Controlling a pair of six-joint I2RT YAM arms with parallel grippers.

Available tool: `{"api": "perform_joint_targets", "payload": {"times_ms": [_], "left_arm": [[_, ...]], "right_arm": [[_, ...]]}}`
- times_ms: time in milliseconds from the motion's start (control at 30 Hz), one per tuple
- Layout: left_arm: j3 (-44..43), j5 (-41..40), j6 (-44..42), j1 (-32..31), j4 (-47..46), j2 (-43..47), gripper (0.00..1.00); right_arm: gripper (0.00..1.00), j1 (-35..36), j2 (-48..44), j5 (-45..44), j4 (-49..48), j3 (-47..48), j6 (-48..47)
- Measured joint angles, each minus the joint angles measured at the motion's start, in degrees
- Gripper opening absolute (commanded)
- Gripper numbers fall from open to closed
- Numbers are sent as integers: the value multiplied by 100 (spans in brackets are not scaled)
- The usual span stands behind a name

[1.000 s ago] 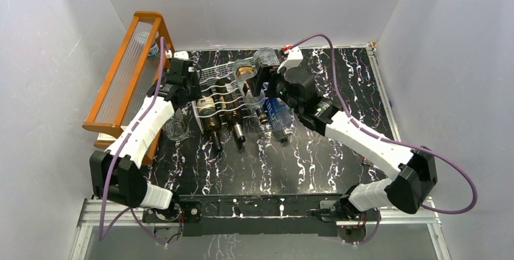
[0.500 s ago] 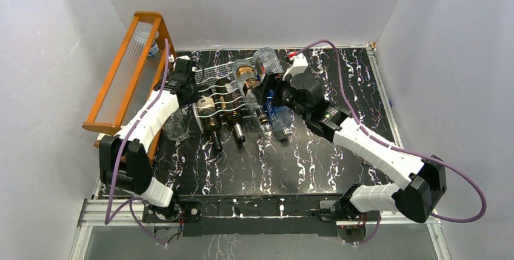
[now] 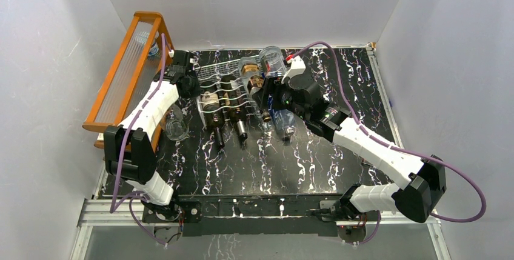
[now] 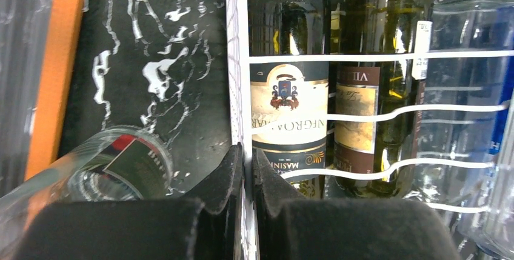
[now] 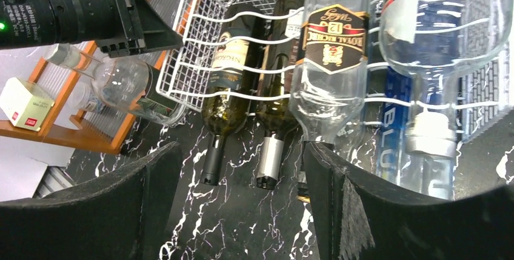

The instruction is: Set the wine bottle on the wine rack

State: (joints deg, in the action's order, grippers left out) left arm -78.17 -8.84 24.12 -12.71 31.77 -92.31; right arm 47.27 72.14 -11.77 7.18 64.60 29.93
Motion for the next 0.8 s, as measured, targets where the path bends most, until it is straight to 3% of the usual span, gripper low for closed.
{"api": "perform_joint_targets", "payload": {"times_ms": [233, 433, 600, 800], "left_arm": [[-127, 673, 240, 2, -374, -219, 1], [-146, 1228, 420, 0, -632, -313, 35], [-264, 1399, 306, -87, -632, -310, 57], [-509, 957, -55, -205, -566, -39, 64]], "right_arm": [[81, 0, 2, 35, 44, 2, 57], [80, 0, 46, 11, 195, 22, 140], [80, 0, 61, 26, 262, 26, 160], [82, 0, 190, 328, 328, 146, 122]]}}
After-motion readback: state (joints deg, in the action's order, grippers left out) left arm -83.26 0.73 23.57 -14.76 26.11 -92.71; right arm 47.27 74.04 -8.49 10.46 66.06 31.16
